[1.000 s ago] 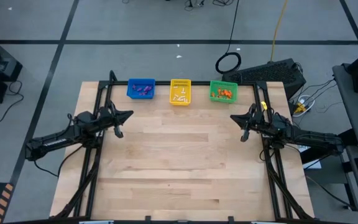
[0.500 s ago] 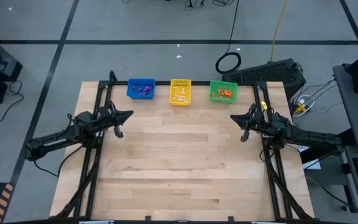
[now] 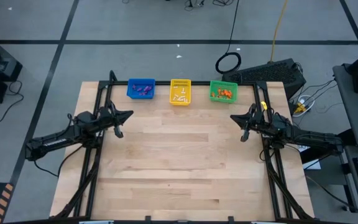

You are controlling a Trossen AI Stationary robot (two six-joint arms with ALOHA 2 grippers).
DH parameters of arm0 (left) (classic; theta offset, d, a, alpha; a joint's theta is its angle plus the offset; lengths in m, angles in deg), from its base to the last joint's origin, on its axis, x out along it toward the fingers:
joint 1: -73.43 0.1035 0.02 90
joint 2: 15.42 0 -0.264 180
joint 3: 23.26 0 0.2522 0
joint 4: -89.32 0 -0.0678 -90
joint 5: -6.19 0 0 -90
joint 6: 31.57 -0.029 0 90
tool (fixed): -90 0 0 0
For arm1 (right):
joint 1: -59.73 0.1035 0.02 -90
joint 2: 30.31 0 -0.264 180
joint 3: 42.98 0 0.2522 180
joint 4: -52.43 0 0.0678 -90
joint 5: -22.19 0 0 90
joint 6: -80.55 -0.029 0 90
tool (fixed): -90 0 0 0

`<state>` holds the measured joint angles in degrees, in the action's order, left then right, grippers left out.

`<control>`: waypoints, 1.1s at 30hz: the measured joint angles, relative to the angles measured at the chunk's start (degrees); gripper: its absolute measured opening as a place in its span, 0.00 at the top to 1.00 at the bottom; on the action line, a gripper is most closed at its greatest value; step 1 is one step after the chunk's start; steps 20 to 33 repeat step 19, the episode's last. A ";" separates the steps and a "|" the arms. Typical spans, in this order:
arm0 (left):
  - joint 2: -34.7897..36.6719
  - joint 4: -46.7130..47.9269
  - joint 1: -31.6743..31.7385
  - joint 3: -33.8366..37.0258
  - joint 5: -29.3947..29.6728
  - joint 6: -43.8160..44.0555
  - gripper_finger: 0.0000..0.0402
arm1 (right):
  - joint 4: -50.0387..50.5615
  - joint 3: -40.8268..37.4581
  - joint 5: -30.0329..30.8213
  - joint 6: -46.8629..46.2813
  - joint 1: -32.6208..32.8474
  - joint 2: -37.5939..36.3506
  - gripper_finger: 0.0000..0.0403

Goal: Sort Halloween decoration
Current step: Return to Home Position

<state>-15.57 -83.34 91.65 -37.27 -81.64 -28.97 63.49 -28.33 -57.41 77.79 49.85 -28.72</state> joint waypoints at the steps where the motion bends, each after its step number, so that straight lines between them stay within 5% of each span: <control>1: 0.01 0.00 0.00 0.00 0.00 0.01 1.00 | 0.00 0.00 0.00 0.00 0.00 0.00 1.00; 33: 0.01 0.00 0.00 0.01 0.00 -0.01 1.00 | -0.02 0.01 0.01 0.00 0.01 0.00 1.00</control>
